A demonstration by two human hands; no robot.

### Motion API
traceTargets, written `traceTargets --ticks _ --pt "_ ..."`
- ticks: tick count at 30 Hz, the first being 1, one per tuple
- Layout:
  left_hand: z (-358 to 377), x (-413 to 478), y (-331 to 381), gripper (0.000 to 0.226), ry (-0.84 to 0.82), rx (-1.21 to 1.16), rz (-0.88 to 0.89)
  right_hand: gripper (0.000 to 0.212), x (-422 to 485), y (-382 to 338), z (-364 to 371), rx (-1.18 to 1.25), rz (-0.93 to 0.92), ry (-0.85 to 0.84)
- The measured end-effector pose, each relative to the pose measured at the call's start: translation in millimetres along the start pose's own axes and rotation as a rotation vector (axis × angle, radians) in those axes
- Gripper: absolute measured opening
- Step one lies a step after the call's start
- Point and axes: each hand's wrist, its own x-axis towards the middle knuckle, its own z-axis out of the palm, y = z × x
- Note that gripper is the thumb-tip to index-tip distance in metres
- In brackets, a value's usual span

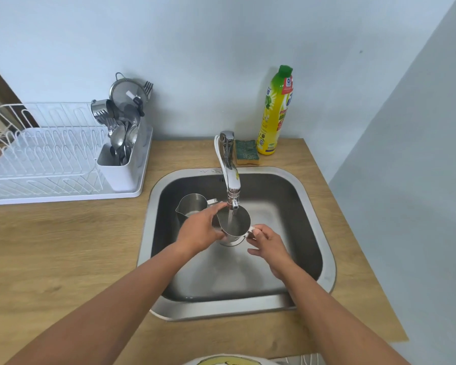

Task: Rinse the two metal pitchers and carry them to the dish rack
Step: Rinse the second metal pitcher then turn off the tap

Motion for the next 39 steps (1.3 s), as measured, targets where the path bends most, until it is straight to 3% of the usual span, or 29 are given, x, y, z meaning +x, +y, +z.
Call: traceTargets --ticks 9,13,20,29,35,39 --pt "-10.6 -19.9 -8.7 0.08 0.047 -0.16 -0.111 0.028 -1.6 1.3 21.8 0.048 0.135 -0.115" --pt "-10.8 -27.0 -14.3 0.053 0.026 -0.207 -0.206 0.034 -6.6 -5.0 21.9 -0.043 0.167 -0.15" --pt "10.0 -34.0 -22.8 0.031 -0.188 -0.622 -0.34 0.041 -11.8 -26.1 -7.3 -0.307 0.115 -0.018" --pt "35.5 -15.2 -3.4 0.035 -0.316 -0.787 -0.307 0.027 -26.8 -51.4 -40.0 -0.557 -0.082 0.161" --pt "33.9 1.1 4.4 0.057 -0.139 -0.743 -0.197 0.015 -18.3 -37.4 -41.8 -0.37 -0.176 0.161" --pt "24.7 2.6 9.1 0.073 0.006 -0.622 -0.182 0.02 -8.0 -29.0 -27.6 -0.213 -0.177 0.152"
